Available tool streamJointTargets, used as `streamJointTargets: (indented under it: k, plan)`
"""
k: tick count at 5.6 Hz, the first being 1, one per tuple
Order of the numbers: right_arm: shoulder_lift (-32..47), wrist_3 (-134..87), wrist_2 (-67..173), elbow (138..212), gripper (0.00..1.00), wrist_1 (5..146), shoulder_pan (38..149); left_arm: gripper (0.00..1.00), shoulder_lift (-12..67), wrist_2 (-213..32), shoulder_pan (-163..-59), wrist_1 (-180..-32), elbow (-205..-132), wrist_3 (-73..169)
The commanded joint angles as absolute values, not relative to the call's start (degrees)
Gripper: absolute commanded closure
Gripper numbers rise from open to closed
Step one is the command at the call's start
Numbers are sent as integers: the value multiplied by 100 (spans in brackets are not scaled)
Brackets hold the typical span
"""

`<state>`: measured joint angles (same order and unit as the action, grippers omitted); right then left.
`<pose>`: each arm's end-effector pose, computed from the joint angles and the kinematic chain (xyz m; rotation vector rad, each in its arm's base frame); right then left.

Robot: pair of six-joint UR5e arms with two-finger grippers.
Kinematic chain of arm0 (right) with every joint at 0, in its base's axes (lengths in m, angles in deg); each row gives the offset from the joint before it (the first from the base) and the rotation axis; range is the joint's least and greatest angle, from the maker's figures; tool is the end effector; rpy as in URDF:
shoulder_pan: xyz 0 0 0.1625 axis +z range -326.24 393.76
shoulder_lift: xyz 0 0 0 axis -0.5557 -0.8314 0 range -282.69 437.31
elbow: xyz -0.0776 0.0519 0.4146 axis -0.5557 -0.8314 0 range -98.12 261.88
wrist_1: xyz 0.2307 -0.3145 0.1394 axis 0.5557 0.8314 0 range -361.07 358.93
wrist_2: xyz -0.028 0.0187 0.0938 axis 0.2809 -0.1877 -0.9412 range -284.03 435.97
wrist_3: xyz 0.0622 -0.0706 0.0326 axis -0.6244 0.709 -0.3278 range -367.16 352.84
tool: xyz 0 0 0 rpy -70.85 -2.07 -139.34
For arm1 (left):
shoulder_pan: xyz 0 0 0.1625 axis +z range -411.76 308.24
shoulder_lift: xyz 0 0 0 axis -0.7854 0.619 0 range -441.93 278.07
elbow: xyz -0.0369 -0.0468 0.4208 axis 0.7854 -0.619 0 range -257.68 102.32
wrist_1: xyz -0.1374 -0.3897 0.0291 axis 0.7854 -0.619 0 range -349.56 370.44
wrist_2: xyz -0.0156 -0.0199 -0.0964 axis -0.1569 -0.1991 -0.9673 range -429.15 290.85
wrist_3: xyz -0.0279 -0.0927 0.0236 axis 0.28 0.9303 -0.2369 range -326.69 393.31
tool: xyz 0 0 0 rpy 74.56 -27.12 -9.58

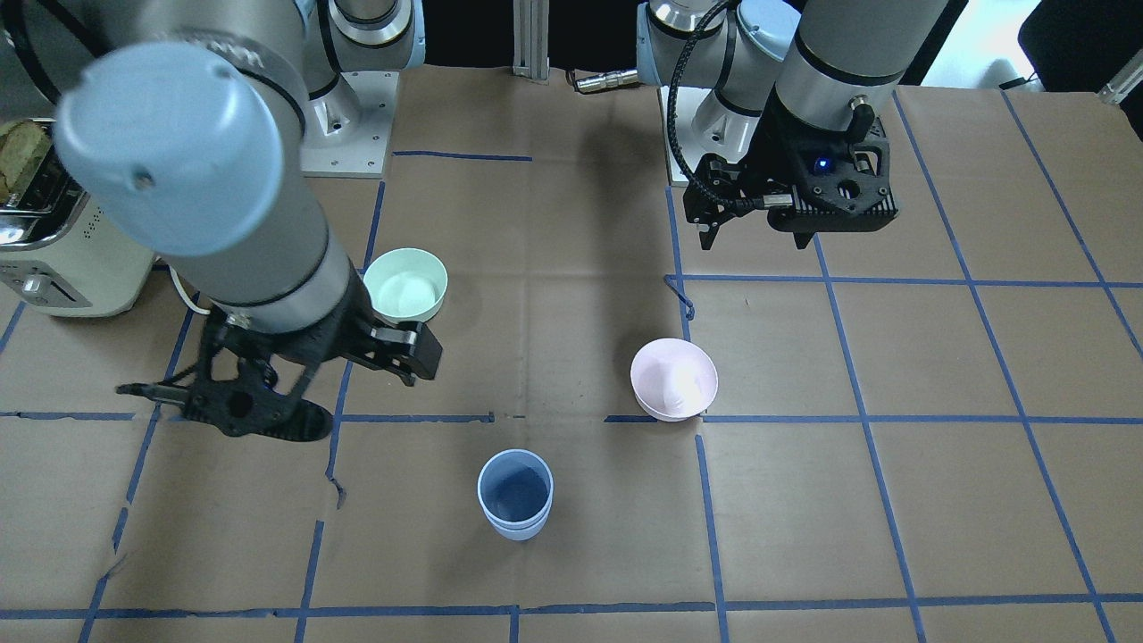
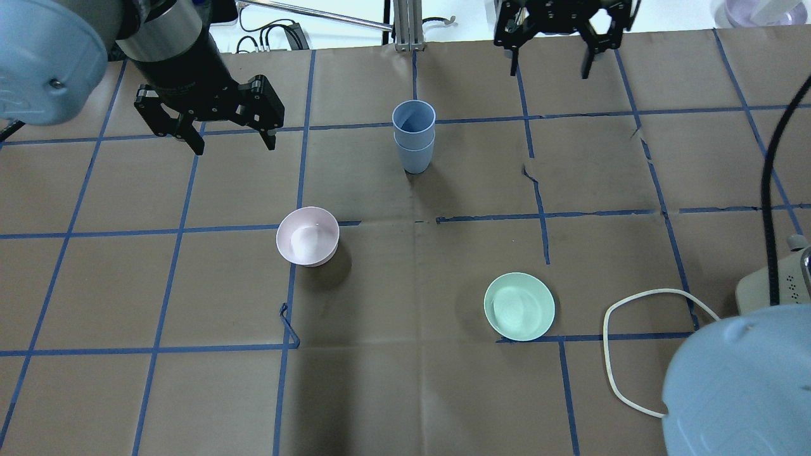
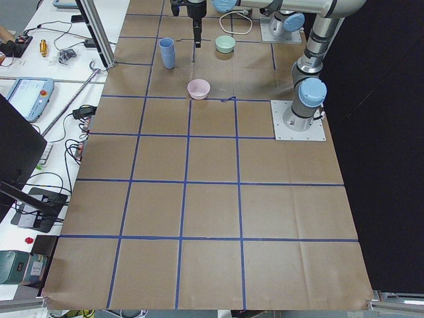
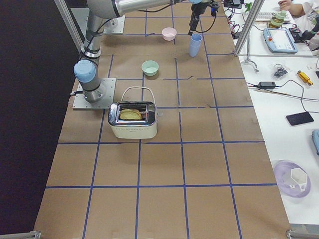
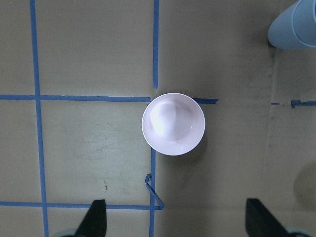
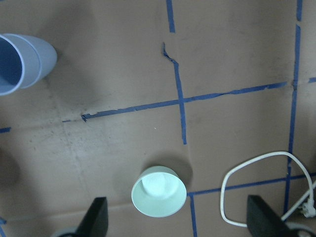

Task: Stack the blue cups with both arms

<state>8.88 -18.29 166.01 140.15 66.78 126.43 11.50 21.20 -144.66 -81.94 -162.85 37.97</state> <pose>0.1619 -0.6121 0.5087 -0.2283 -3.0907 -0.3230 -0.1587 -0.5081 0.4949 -0.0479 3.1339 0.0261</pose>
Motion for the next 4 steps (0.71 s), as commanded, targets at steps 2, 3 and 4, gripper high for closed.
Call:
streamJointTargets:
  k: [2,3,4]
  plan:
    - [-501,-1586,16579,16187,1,7691,12367,1,1149,2129,-14466,-8194,-16285,3797]
    - [-670,-1595,16605,16664,1,8359,12367,1,1149,2129,-14466,-8194,-16285,3797]
    - [-707,-1595,16597,16687,0,8453,12376,1,1149,2129,-14466,-8194,-16285,3797]
